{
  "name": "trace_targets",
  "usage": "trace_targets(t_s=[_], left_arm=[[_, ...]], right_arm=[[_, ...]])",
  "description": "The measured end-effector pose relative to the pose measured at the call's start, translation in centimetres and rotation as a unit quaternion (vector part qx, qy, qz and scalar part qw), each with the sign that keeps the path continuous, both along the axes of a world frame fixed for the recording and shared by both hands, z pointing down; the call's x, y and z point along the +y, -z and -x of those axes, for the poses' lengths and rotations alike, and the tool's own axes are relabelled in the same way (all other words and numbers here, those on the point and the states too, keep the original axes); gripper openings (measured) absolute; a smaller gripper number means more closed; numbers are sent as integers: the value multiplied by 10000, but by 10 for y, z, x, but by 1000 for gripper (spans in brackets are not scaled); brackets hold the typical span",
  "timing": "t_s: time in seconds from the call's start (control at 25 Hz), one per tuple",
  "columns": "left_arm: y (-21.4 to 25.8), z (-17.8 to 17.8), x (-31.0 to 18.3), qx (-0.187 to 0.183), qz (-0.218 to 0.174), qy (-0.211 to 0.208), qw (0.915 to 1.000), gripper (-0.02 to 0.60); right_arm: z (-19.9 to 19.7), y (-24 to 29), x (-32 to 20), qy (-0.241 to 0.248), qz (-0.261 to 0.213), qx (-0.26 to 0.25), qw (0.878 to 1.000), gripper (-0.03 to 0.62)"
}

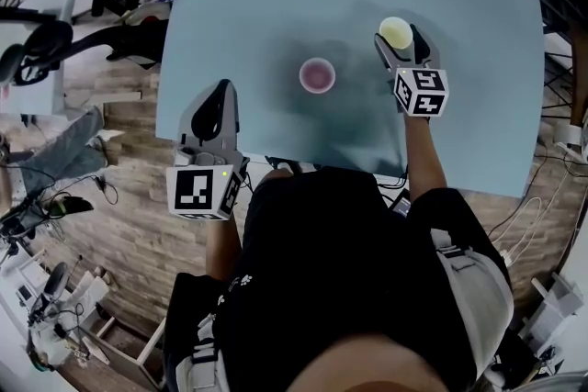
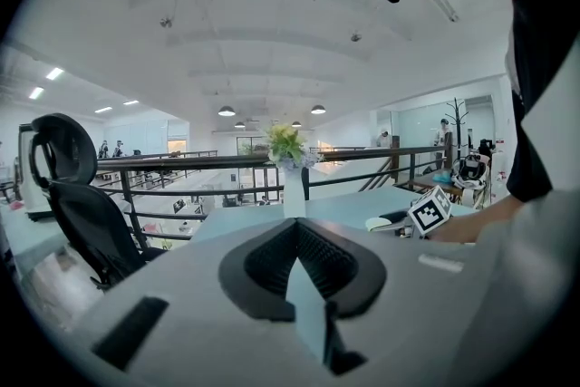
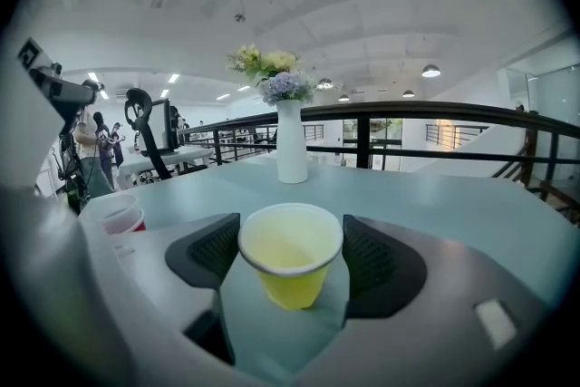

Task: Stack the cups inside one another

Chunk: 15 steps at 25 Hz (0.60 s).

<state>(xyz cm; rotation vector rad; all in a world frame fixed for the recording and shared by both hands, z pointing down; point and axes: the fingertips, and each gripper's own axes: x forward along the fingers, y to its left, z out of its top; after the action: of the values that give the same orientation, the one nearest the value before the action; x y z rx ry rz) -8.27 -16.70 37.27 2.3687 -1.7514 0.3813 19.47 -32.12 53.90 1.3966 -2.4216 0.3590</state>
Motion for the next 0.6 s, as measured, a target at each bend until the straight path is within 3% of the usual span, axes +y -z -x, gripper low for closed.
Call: trace_targets(t_s=[0.6], left_arm=[[10, 5, 9, 216, -247, -361, 9988, -12]], right_arm=[[36, 53, 46, 226, -378, -444, 9980, 356]])
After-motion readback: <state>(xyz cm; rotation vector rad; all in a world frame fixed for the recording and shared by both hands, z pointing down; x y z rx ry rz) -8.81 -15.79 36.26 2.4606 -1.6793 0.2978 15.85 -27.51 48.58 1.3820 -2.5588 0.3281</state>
